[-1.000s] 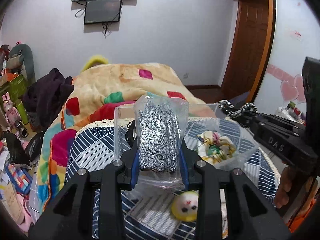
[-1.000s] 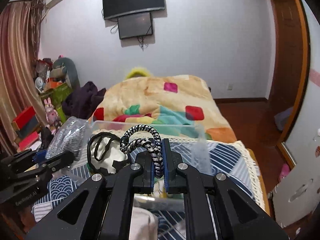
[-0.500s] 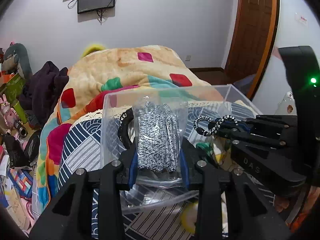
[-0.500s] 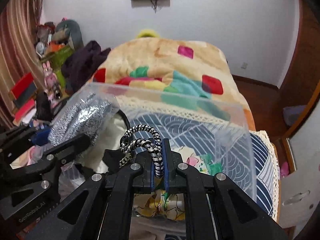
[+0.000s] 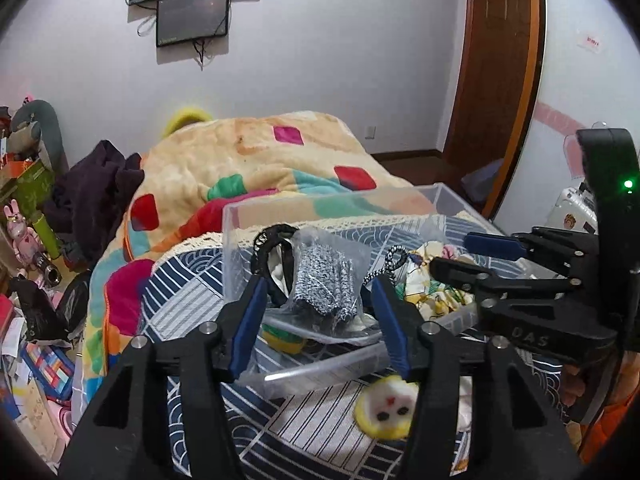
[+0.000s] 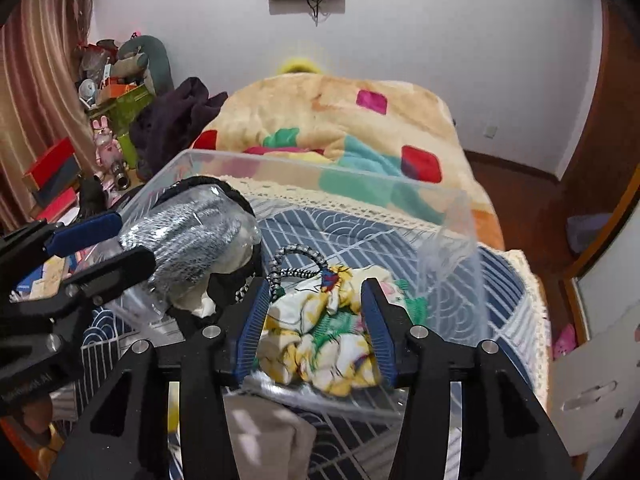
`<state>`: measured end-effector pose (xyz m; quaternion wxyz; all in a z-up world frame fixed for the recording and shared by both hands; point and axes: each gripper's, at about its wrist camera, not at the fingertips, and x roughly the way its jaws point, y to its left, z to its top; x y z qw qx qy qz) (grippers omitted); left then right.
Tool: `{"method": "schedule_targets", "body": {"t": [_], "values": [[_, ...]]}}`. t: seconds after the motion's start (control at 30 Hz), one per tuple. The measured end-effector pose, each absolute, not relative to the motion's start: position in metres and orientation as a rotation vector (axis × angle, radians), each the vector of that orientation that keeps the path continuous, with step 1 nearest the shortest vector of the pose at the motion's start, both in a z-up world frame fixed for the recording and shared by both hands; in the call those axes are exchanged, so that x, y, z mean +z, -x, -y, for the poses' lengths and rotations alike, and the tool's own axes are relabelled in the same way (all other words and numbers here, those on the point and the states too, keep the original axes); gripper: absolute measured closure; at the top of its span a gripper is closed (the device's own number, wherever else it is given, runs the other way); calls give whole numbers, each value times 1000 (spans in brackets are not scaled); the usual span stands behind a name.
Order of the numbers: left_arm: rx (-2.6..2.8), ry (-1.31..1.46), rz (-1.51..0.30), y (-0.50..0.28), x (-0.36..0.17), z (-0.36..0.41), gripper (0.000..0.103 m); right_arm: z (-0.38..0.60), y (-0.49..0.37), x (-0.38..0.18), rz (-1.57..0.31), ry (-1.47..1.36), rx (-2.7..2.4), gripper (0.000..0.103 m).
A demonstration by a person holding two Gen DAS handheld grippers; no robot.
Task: Organize soft objects
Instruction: 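Grasp the yellow felt ball with the left tool while the right tool grasps the white drawstring bag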
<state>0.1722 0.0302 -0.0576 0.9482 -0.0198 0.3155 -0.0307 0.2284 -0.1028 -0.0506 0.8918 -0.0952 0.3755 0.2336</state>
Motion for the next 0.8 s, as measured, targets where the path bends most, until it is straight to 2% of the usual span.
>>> {"method": "schedule_targets", "body": {"t": [0.1,0.17,0.23,0.33,0.8], "values": [[-63,30,-609,-160,-52,-30,37,111,-218,-40,-733,178,481,58],[-65,23,-597,-151,-52,-30,36,117,-209,-34,-704,164,482,56],[-70,27,-595,-144,-54,-30,33,121,-200,-30,-674,150,484,41],[-79,48,-607,-135,-60,-32,32,126,-187,-29,-642,142,491,33],[-136,71,-736,-117,-115,-18,31,118,-169,-87,-779,129,522,32]]}}
